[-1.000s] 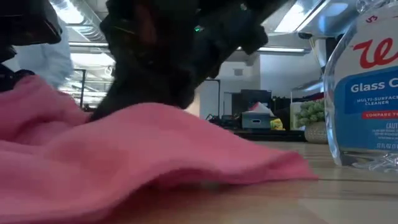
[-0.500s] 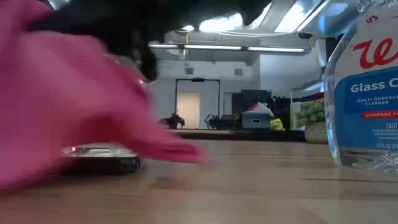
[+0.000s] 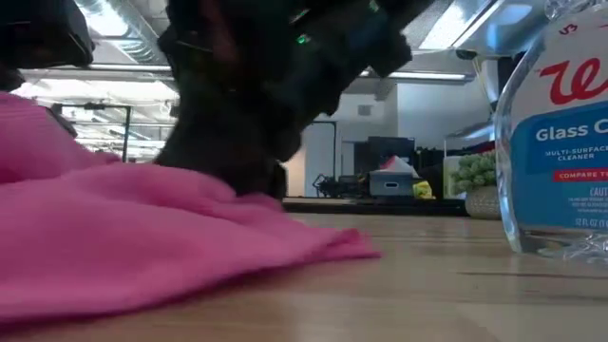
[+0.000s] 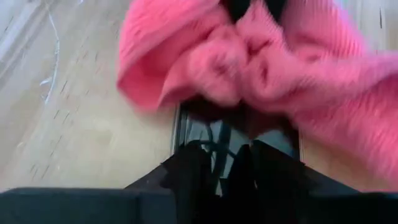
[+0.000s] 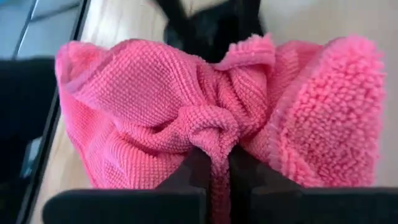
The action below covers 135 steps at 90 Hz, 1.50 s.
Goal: Apply microfiber cloth
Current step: Wipe the black cellphone with the pink microfiber cloth
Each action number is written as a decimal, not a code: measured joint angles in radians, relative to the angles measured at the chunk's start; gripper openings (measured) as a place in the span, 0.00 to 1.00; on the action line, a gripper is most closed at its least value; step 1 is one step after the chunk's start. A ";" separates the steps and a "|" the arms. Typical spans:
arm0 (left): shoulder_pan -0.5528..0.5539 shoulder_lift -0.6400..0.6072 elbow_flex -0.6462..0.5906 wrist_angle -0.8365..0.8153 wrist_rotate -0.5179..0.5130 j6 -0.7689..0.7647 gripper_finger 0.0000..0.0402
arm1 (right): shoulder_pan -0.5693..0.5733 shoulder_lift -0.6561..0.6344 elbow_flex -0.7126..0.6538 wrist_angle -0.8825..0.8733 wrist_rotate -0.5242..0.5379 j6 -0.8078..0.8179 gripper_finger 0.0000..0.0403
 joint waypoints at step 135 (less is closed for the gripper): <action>-0.001 0.000 0.000 -0.001 -0.016 -0.002 0.32 | 0.012 -0.115 -0.005 0.123 0.344 -0.187 0.01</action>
